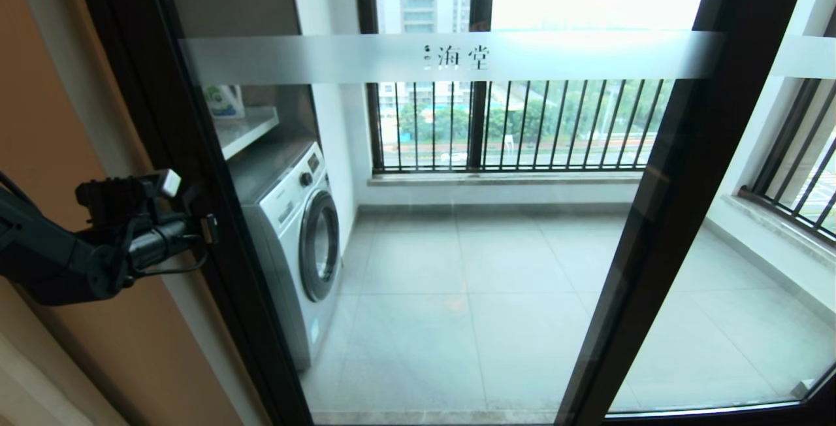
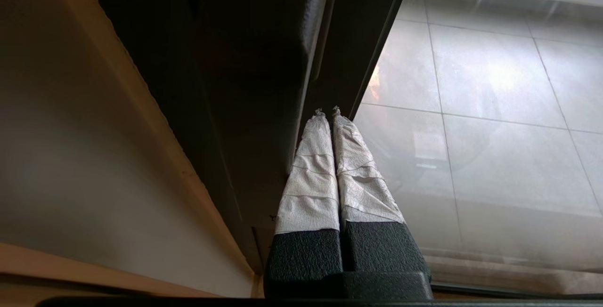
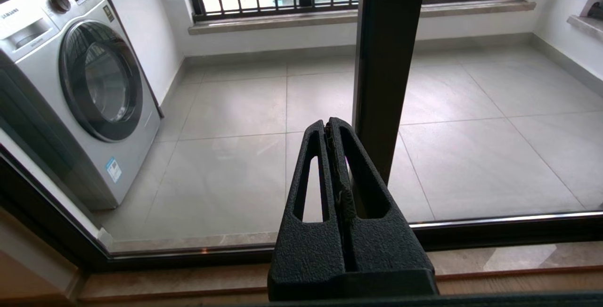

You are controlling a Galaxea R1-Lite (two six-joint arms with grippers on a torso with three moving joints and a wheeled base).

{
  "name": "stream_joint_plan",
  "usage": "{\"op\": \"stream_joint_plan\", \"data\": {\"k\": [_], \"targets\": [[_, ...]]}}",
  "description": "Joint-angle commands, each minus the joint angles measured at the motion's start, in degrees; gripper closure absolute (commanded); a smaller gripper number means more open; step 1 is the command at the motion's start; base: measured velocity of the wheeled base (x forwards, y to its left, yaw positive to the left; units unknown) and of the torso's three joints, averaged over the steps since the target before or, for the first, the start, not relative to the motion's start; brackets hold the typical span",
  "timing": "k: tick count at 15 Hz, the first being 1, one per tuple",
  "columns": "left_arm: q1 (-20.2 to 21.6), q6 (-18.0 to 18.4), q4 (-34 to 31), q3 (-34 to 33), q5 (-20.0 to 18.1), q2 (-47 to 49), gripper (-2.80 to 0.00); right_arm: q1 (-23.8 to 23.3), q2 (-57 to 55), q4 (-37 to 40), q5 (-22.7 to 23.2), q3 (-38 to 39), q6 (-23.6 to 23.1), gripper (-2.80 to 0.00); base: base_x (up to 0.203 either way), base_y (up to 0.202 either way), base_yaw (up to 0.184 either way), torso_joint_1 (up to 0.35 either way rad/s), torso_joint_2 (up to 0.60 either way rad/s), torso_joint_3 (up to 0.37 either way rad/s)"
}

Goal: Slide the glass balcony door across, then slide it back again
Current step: Open the slid door

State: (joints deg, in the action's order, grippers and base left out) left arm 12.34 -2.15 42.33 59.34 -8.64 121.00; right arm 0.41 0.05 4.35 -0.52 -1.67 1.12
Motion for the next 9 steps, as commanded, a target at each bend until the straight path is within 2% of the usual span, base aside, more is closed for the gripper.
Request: {"op": "stream_joint_plan", "data": {"k": [1, 3, 7, 9], "targets": [[0.32, -0.41, 1.59, -0.43, -0.24, -0.86, 0.0, 0.02, -0.05, 0.04, 0.0, 0.0, 0.02, 0.0, 0.0, 0.0, 0.0, 0.0, 0.0, 0.0], [0.18, -0.46, 3.7, -3.11, -0.49, -4.01, 0.0, 0.02, 0.04, 0.04, 0.0, 0.0, 0.02, 0.0, 0.0, 0.0, 0.0, 0.0, 0.0, 0.0], [-2.84, -0.6, 5.39, -10.37, -0.5, -12.87, 0.0, 0.02, -0.01, 0.04, 0.0, 0.0, 0.02, 0.0, 0.0, 0.0, 0.0, 0.0, 0.0, 0.0], [-2.99, -0.83, 6.17, -11.88, -0.42, -15.03, 0.0, 0.02, 0.04, 0.04, 0.0, 0.0, 0.02, 0.0, 0.0, 0.0, 0.0, 0.0, 0.0, 0.0]]}}
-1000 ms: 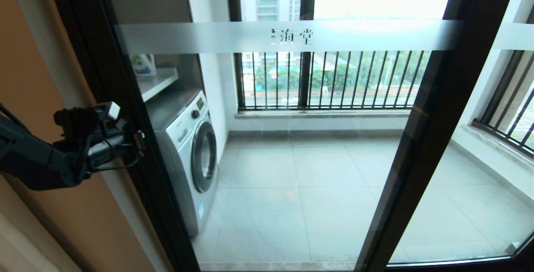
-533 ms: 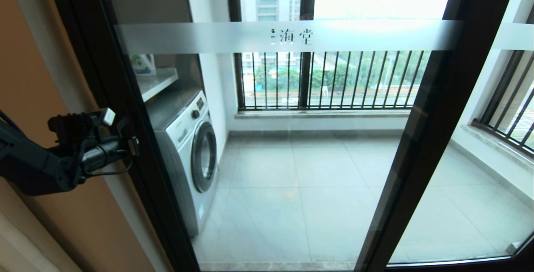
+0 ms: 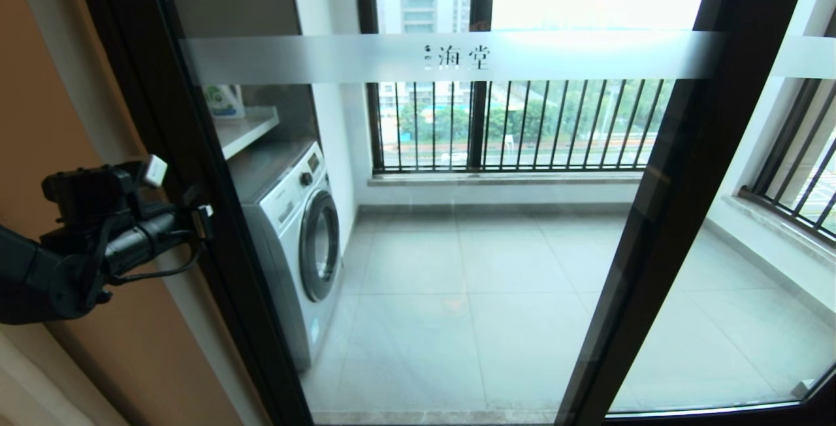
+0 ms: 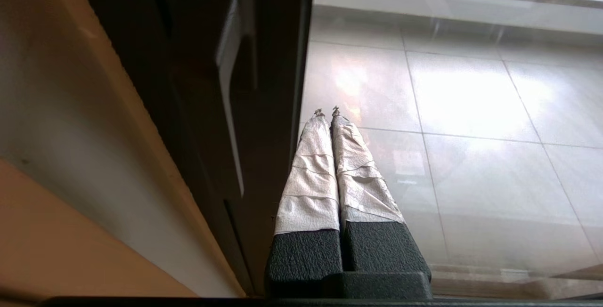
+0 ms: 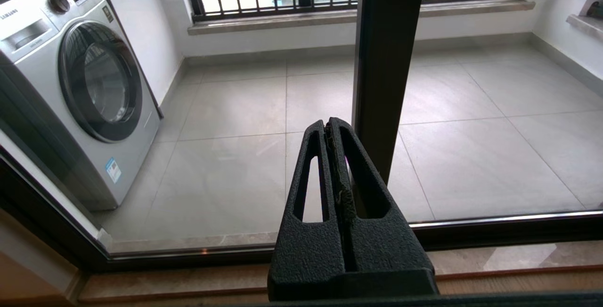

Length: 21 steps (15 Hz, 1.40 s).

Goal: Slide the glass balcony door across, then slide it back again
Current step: Open the slid door

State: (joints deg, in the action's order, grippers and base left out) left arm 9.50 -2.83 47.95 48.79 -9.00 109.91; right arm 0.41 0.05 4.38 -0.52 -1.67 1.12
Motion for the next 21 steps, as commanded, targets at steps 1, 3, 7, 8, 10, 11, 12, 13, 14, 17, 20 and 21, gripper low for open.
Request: {"op": "stream_joint_plan", "data": {"k": [1, 3, 7, 8, 10, 11, 12, 13, 14, 17, 20, 21], "targets": [[0.31, -0.19, 0.88, -1.55, -0.05, -4.49, 0.0, 0.02, 0.04, 0.02, 0.0, 0.0, 0.02, 0.0, 0.0, 0.0, 0.0, 0.0, 0.0, 0.0], [2.37, -0.16, 1.0, -1.95, -0.24, -4.47, 0.0, 0.02, -0.02, 0.02, 0.0, 0.0, 0.02, 0.0, 0.0, 0.0, 0.0, 0.0, 0.0, 0.0], [6.37, 0.0, 1.09, -1.06, -0.45, -1.34, 0.0, 0.02, 0.04, 0.02, 0.0, 0.0, 0.02, 0.0, 0.0, 0.0, 0.0, 0.0, 0.0, 0.0], [6.63, 0.09, 1.18, -0.51, -0.41, -0.12, 0.0, 0.02, -0.04, 0.02, 0.0, 0.0, 0.02, 0.0, 0.0, 0.0, 0.0, 0.0, 0.0, 0.0], [6.99, 0.23, 2.11, 1.45, -0.27, 2.8, 0.0, 0.02, 0.04, 0.02, 0.0, 0.0, 0.02, 0.0, 0.0, 0.0, 0.0, 0.0, 0.0, 0.0], [7.02, 0.2, 2.56, 3.02, -0.2, 4.16, 0.0, 0.02, -0.05, 0.02, 0.0, 0.0, 0.02, 0.0, 0.0, 0.0, 0.0, 0.0, 0.0, 0.0], [7.01, 0.19, 2.68, 4.41, -0.21, 5.05, 0.0, 0.02, 0.04, 0.02, 0.0, 0.0, 0.02, 0.0, 0.0, 0.0, 0.0, 0.0, 0.0, 0.0], [7.0, 0.24, 2.68, 5.51, -0.16, 6.15, 0.0, 0.02, 0.04, 0.02, 0.0, 0.0, 0.02, 0.0, 0.0, 0.0, 0.0, 0.0, 0.0, 0.0], [6.98, 0.32, 2.69, 6.76, -0.09, 7.64, 0.0, 0.02, -0.02, 0.02, 0.0, 0.0, 0.02, 0.0, 0.0, 0.0, 0.0, 0.0, 0.0, 0.0], [7.03, 0.79, 2.75, 11.66, 0.29, 12.54, 0.0, 0.02, -0.05, 0.02, 0.0, 0.0, 0.02, 0.0, 0.0, 0.0, 0.0, 0.0, 0.0, 0.0], [6.61, 0.82, 2.68, 12.97, -0.05, 12.79, 0.0, 0.02, 0.04, 0.02, 0.0, 0.0, 0.02, 0.0, 0.0, 0.0, 0.0, 0.0, 0.0, 0.0], [6.36, 0.81, 2.68, 13.4, -0.13, 12.88, 0.0, 0.02, -0.05, 0.02, 0.0, 0.0, 0.02, 0.0, 0.0, 0.0, 0.0, 0.0, 0.0, 0.0]]}}
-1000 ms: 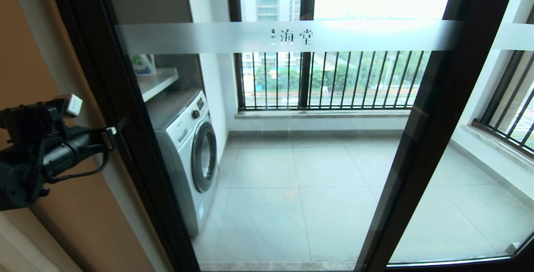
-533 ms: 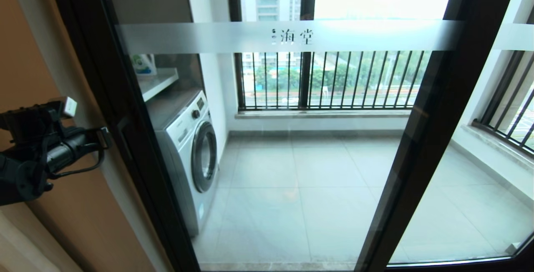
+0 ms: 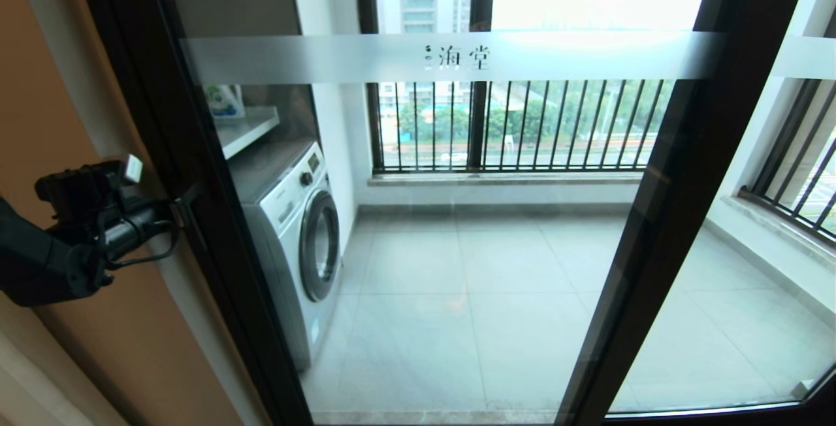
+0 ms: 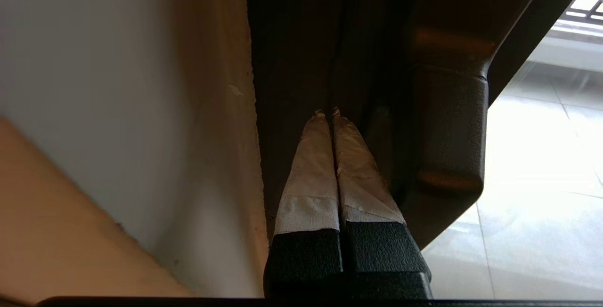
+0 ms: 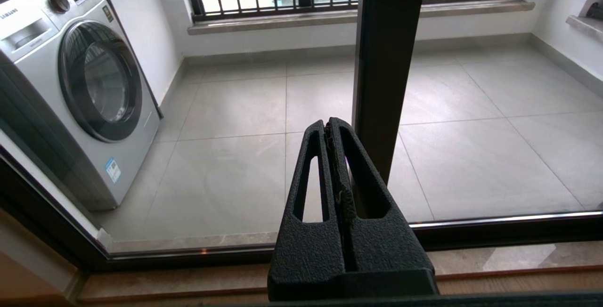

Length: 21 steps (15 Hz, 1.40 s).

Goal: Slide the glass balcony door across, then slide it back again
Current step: Open the slid door

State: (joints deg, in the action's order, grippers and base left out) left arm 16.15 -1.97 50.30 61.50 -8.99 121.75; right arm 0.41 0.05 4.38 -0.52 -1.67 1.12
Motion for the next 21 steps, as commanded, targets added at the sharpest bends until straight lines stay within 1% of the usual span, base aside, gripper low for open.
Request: {"op": "stream_joint_plan", "data": {"k": [1, 4, 9, 16, 17, 19, 21], "targets": [[-0.65, -0.05, 0.32, 0.82, -0.15, 1.03, 0.0, 0.02, 0.04, 0.02, 0.0, 0.0, 0.02, 0.0, 0.0, 0.0, 0.0, 0.0, 0.0, 0.0], [-1.84, -0.21, 0.32, 0.81, -0.15, 0.6, 0.0, 0.02, 0.04, 0.02, 0.0, 0.0, 0.02, 0.0, 0.0, 0.0, 0.0, 0.0, 0.0, 0.0], [-6.18, -0.31, 0.41, -1.2, 0.37, -0.2, 0.0, 0.02, 0.04, 0.02, 0.0, 0.0, 0.02, 0.0, 0.0, 0.0, 0.0, 0.0, 0.0, 0.0], [-9.04, -0.31, 0.41, -1.2, 0.65, -0.99, 0.0, 0.02, -0.04, 0.02, 0.0, 0.0, 0.02, 0.0, 0.0, 0.0, 0.0, 0.0, 0.0, 0.0], [-9.53, -0.28, 0.42, -1.14, 1.15, -0.91, 0.0, 0.02, -0.05, 0.02, 0.0, 0.0, 0.02, 0.0, 0.0, 0.0, 0.0, 0.0, 0.0, 0.0], [-11.22, -0.22, 0.5, -0.72, 3.52, -0.67, 0.0, 0.02, -0.05, 0.02, 0.0, 0.0, 0.02, 0.0, 0.0, 0.0, 0.0, 0.0, 0.0, 0.0], [-13.87, -0.16, 1.29, -0.99, 4.86, -1.54, 0.0, 0.02, 0.04, 0.02, 0.0, 0.0, 0.02, 0.0, 0.0, 0.0, 0.0, 0.0, 0.0, 0.0]]}}
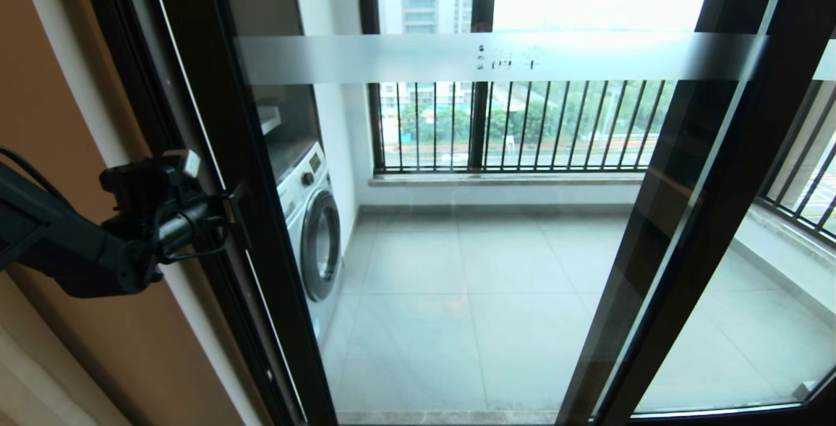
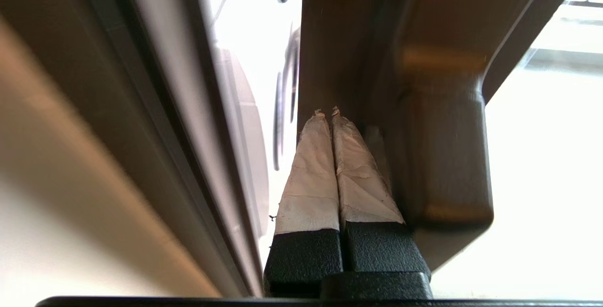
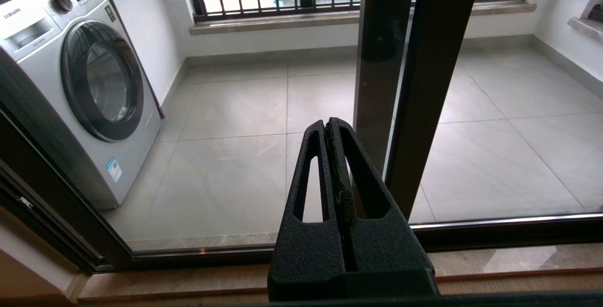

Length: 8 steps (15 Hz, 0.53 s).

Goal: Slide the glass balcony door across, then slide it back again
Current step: Open the slid door

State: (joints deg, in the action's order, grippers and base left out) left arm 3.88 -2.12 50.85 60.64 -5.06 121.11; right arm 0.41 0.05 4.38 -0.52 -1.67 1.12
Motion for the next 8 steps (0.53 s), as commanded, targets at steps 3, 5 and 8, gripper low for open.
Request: {"op": "stream_joint_plan", "data": {"k": [3, 5, 8], "targets": [[-5.95, 0.17, 1.96, -0.17, 4.05, -1.3, 0.0, 0.02, -0.03, 0.02, 0.0, 0.0, 0.02, 0.0, 0.0, 0.0, 0.0, 0.0, 0.0, 0.0], [-8.02, 0.15, 1.98, -0.24, 4.99, -1.23, 0.0, 0.02, 0.0, 0.02, 0.0, 0.0, 0.02, 0.0, 0.0, 0.0, 0.0, 0.0, 0.0, 0.0], [-11.47, 0.19, 1.89, -0.19, 6.51, -1.32, 0.0, 0.02, 0.04, 0.02, 0.0, 0.0, 0.02, 0.0, 0.0, 0.0, 0.0, 0.0, 0.0, 0.0]]}}
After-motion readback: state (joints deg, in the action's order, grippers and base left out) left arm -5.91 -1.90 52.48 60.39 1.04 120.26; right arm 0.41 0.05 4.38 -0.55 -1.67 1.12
